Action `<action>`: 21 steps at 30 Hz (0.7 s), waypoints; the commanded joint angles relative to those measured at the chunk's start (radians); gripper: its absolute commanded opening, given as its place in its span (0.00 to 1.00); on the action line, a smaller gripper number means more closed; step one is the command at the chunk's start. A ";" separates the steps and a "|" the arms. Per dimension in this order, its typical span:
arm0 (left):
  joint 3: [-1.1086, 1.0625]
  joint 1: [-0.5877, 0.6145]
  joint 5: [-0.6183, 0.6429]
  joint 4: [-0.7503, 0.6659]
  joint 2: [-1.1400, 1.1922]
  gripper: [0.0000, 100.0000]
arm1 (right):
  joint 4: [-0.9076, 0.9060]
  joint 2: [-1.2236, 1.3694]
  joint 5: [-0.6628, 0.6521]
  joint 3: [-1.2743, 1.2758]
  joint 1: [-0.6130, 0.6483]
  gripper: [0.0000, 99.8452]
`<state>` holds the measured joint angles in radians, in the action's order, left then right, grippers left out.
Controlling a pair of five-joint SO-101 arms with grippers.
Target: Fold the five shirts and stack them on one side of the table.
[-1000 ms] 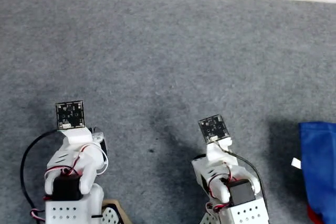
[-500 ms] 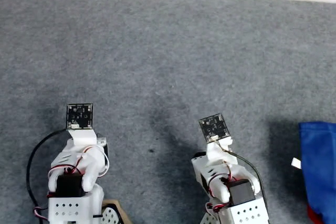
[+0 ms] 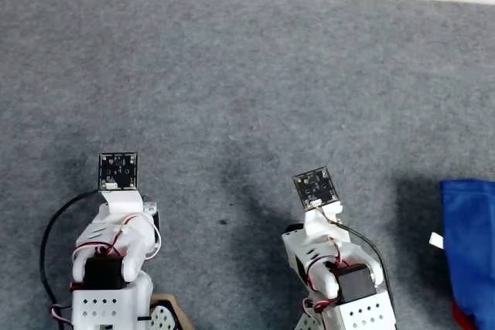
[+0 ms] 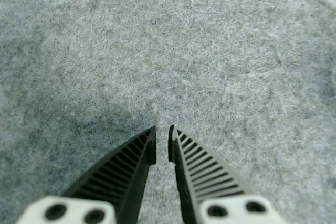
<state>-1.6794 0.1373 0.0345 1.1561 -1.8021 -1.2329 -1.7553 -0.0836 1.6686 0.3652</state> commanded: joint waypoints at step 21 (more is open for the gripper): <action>-0.015 -0.005 -0.005 0.173 -0.005 0.07 | 0.022 0.012 0.006 0.108 -0.013 0.02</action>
<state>-1.6794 0.1373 0.0345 1.3249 -1.8021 -1.2329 -1.7553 -0.0836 1.6686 0.3652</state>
